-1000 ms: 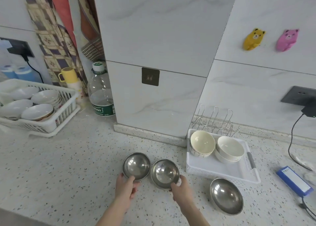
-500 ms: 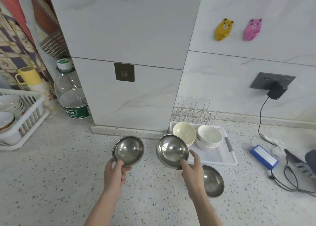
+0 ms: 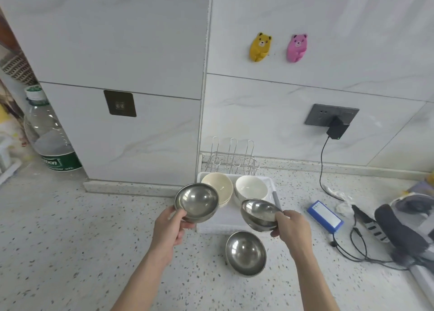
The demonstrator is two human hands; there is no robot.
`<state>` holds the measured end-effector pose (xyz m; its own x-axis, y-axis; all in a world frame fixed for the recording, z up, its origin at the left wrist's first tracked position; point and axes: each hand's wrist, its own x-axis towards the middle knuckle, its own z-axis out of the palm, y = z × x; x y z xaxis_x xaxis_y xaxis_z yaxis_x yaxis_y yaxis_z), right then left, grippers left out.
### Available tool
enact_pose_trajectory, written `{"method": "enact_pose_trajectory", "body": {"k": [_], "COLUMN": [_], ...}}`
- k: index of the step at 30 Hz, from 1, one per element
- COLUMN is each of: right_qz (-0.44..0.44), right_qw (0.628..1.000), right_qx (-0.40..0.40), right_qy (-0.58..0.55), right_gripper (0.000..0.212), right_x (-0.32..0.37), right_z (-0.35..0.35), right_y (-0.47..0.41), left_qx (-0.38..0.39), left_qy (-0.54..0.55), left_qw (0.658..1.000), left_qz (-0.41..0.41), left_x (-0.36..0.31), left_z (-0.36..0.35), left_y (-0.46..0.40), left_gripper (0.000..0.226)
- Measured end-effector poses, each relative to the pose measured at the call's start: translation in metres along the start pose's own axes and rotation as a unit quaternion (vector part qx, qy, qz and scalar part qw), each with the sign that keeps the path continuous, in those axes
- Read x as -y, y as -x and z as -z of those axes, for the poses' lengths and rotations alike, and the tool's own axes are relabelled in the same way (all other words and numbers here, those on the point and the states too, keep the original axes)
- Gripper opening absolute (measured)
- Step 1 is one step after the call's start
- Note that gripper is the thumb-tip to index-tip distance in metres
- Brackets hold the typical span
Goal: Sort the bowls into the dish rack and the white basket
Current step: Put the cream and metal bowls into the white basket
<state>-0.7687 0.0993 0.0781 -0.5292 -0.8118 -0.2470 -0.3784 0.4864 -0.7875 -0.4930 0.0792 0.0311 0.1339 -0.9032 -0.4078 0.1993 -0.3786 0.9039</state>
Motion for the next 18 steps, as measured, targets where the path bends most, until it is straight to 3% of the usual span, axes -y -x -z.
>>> {"method": "enact_pose_trajectory", "body": {"k": [18], "right_qz": [0.010], "right_qw": [0.982], "right_qx": [0.089], "right_qy": [0.168], "right_gripper": [0.033], "right_x": [0.000], "right_z": [0.010], "right_y": [-0.081], "left_qx": [-0.020], "left_qy": [-0.044], "left_qw": [0.999], "left_qz": [0.023], "left_x": [0.017], "left_z": [-0.035], "left_y": [0.001], "left_gripper": [0.016]}}
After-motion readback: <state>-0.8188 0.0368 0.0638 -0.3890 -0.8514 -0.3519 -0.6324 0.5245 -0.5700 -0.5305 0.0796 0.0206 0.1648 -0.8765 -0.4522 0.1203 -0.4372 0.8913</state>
